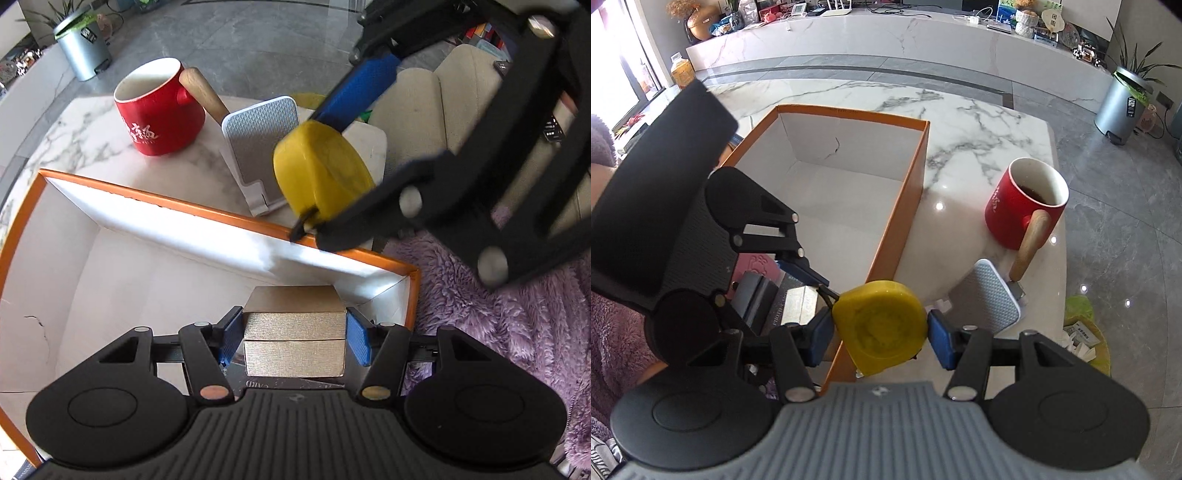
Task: Organize objects
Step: 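Carry the cardboard box and yellow tape measure over the shoebox with both tools, then lower the cardboard box and tape measure into the shoebox and open both tools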
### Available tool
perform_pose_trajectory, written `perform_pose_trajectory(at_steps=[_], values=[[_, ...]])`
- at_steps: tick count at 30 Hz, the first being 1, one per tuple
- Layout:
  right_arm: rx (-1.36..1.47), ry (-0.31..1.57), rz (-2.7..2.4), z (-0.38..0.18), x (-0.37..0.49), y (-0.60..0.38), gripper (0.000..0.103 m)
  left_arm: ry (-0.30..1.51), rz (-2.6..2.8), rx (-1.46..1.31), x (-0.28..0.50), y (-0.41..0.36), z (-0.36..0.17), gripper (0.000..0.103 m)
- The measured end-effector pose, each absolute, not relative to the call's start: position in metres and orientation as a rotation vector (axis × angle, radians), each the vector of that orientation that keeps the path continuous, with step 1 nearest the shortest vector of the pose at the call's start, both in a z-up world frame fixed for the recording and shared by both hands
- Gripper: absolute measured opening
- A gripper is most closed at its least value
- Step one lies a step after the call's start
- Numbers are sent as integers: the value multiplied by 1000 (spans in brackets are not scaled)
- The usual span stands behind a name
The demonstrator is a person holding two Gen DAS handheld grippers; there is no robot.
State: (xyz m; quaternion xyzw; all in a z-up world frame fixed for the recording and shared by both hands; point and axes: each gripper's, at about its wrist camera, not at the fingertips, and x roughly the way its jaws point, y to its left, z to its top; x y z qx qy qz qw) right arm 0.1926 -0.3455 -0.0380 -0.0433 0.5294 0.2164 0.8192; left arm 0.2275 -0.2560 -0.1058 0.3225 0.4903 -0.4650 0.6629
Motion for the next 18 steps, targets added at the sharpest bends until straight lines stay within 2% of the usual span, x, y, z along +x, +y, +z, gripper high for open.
perform_pose_trajectory(at_steps=[14, 18], values=[[-110, 1147, 466, -39, 196, -337, 57, 1175, -1075, 670, 241, -254, -116, 71], [-110, 1150, 467, -39, 197, -337, 57, 1170, -1087, 666, 236, -248, -114, 64]])
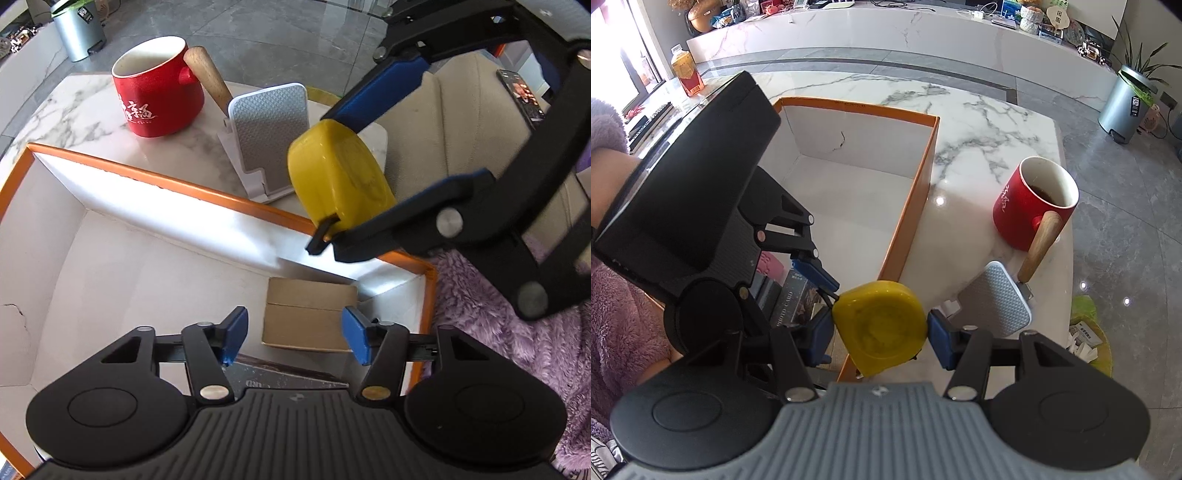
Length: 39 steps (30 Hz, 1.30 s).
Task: Organize objects
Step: 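Lower the cardboard box and tape measure into the shoebox and open both tools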
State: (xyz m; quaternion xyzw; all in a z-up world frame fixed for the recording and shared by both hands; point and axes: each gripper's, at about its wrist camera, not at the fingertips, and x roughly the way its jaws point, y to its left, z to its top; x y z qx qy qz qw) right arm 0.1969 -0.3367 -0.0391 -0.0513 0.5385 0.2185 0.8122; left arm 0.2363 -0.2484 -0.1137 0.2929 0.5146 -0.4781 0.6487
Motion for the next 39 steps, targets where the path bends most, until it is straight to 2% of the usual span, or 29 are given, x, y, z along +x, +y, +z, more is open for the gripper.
perform_pose_trajectory(at_steps=[1, 3, 11, 19, 27, 33, 39], values=[[-111, 1152, 466, -39, 197, -337, 57, 1165, -1088, 661, 236, -248, -113, 64], [-114, 1155, 464, -40, 198, -337, 57, 1155, -1091, 672, 234, -247, -114, 51], [-127, 1150, 478, -35, 199, -334, 57, 1166, -1134, 678, 231, -242, -112, 35], [-144, 1153, 482, -32, 203, -326, 57, 1152, -1167, 650, 233, -237, -108, 34], [-192, 1126, 562, -23, 203, -308, 57, 1050, -1050, 620, 231, -192, -61, 35], [-443, 1121, 681, -40, 213, -266, 57, 1043, -889, 571, 236, -153, -52, 35], [-684, 1193, 781, -68, 230, -235, 57, 1022, -874, 534, 230, -141, -54, 35]])
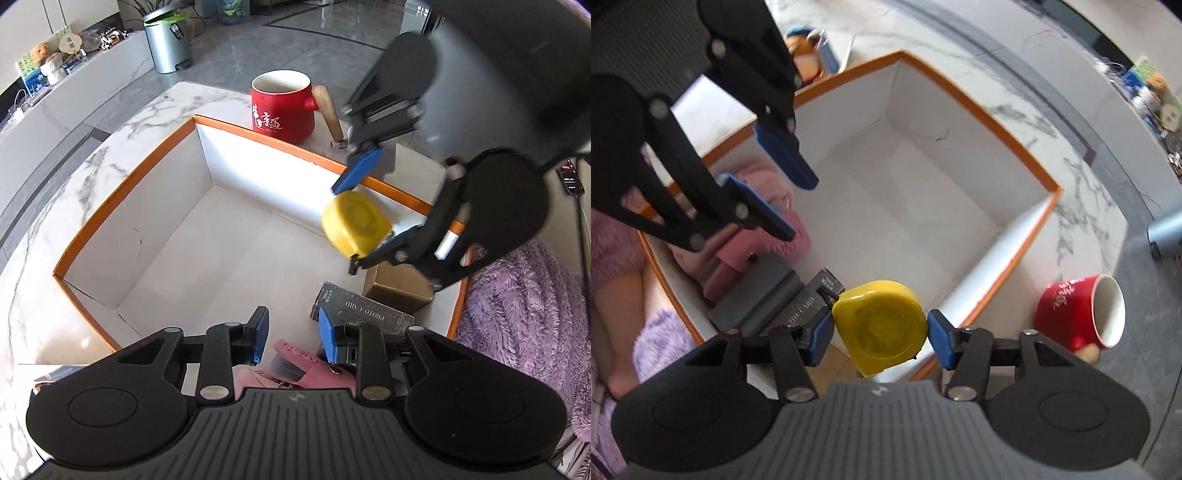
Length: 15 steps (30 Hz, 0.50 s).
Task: Organize objects
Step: 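Lower the cardboard box and tape measure into the shoebox and open both tools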
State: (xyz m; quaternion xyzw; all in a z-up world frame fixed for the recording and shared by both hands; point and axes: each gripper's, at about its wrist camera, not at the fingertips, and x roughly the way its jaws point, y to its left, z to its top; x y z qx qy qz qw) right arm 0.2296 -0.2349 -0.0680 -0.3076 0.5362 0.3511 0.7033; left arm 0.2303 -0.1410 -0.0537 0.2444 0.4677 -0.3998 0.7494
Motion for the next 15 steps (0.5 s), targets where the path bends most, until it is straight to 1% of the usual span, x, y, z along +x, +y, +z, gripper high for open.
perform_pose_trajectory(at_steps=[10, 15], values=[[-969, 1303, 910, -113, 246, -207, 57, 985, -863, 464, 229, -119, -45, 35], [-1014, 1381, 965, -128, 253, -201, 57, 984, -871, 445, 231, -118, -49, 35]])
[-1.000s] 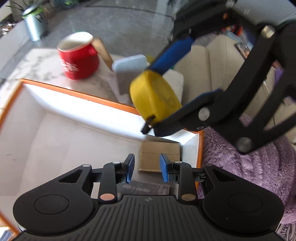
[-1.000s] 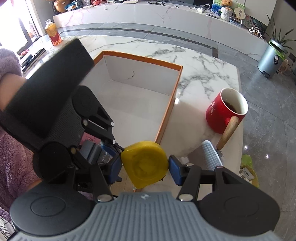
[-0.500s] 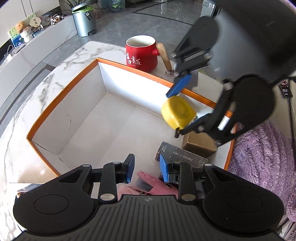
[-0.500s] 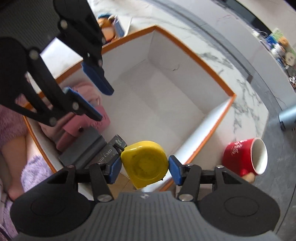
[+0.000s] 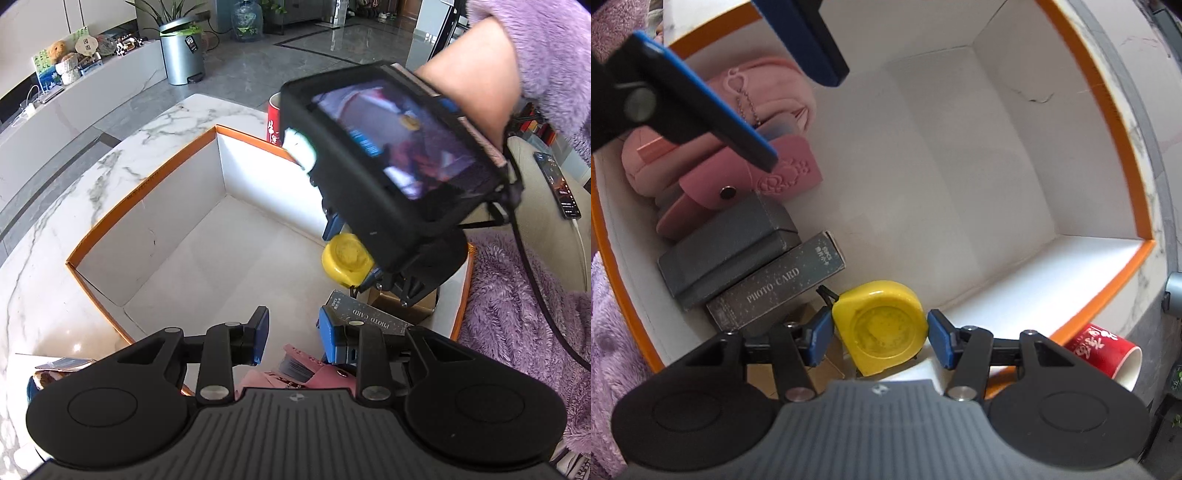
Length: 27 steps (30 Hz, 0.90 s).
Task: Organize objects
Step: 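Lower the cardboard box and tape measure into the shoebox and open both tools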
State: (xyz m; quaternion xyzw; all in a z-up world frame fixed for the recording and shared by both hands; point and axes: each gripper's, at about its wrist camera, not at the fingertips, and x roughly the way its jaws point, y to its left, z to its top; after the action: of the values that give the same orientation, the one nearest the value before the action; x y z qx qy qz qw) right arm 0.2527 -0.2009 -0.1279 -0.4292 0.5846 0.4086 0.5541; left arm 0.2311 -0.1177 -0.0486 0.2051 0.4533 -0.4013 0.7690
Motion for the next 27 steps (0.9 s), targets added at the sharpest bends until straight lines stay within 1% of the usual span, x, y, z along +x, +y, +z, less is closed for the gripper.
perform_pose_trajectory(at_steps=[10, 18, 19, 21, 23, 25, 27], values=[[-993, 1553, 1028, -152, 272, -198, 58, 987, -879, 420, 232, -115, -50, 36], [-1014, 1551, 1033, -152, 272, -202, 58, 994, -866, 395, 233, -115, -48, 38], [-1014, 1548, 1033, -150, 272, -203, 59, 994, -865, 397, 232, -116, -47, 39], [-1014, 1537, 1029, -145, 273, -205, 64, 992, -866, 399, 232, -119, -48, 40], [-1002, 1529, 1029, -138, 274, -207, 65, 990, -866, 401, 233, -121, -48, 41], [-990, 1512, 1032, -131, 274, -209, 63, 990, -864, 404, 232, -122, -47, 41], [-986, 1497, 1019, -127, 275, -211, 49, 991, -861, 409, 233, -124, -47, 41]])
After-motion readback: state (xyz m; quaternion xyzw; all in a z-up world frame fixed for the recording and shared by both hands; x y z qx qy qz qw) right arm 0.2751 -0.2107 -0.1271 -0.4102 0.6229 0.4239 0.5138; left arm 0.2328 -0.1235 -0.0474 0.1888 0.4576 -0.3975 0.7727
